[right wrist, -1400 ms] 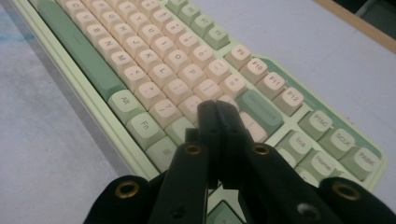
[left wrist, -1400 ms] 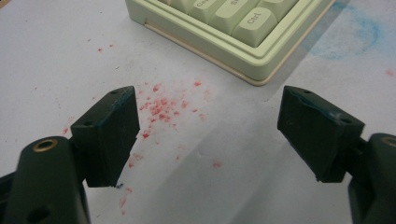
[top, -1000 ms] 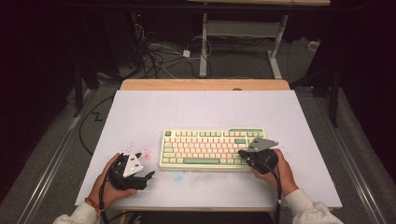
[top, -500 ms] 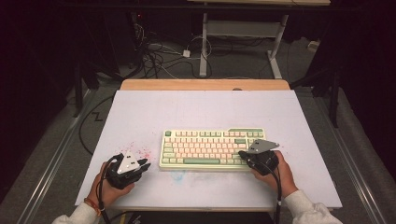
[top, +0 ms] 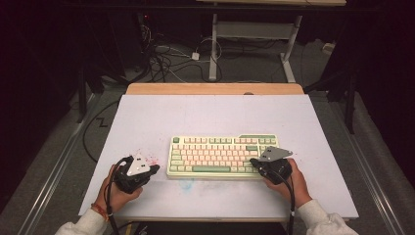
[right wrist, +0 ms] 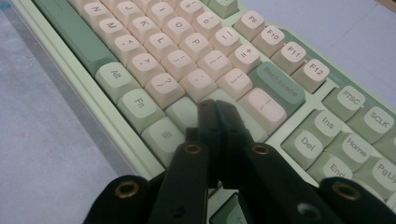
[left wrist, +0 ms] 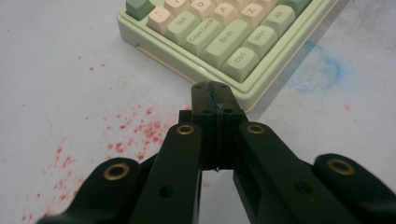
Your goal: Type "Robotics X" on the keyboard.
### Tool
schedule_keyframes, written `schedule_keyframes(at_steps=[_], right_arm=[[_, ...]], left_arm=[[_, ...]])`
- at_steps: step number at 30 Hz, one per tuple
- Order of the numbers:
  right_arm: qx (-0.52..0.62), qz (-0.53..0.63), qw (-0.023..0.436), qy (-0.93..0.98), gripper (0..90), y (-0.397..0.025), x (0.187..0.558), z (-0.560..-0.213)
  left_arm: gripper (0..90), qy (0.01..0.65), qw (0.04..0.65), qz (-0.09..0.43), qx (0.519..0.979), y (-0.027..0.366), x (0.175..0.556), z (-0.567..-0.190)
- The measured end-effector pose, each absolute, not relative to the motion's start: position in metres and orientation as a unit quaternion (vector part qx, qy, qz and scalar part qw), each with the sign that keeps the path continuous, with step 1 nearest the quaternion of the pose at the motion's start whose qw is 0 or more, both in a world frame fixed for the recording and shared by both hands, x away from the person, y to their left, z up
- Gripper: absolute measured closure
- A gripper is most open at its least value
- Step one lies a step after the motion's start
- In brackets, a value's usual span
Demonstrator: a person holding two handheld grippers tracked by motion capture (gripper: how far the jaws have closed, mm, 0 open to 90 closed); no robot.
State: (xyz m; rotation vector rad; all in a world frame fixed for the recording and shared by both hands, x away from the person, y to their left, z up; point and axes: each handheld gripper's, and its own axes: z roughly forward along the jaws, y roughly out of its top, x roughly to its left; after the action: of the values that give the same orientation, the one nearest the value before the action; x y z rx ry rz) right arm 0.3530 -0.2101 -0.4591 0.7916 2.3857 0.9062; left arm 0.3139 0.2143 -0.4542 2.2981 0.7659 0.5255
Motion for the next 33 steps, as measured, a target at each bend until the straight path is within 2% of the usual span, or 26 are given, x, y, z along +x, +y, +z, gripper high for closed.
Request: schedule_keyframes(at_steps=[15, 33], right_arm=[[0.287, 0.326, 0.244, 0.867, 90.0, -0.208, 0.351, -0.46], [0.288, 0.323, 0.248, 0.867, 90.0, -0.207, 0.35, -0.46]], left_arm=[[87.6, 0.269, 0.308, 0.191, 0.892, 0.168, 0.35, -0.435], [86.2, 0.243, 0.285, 0.175, 0.911, 0.105, 0.394, -0.436]])
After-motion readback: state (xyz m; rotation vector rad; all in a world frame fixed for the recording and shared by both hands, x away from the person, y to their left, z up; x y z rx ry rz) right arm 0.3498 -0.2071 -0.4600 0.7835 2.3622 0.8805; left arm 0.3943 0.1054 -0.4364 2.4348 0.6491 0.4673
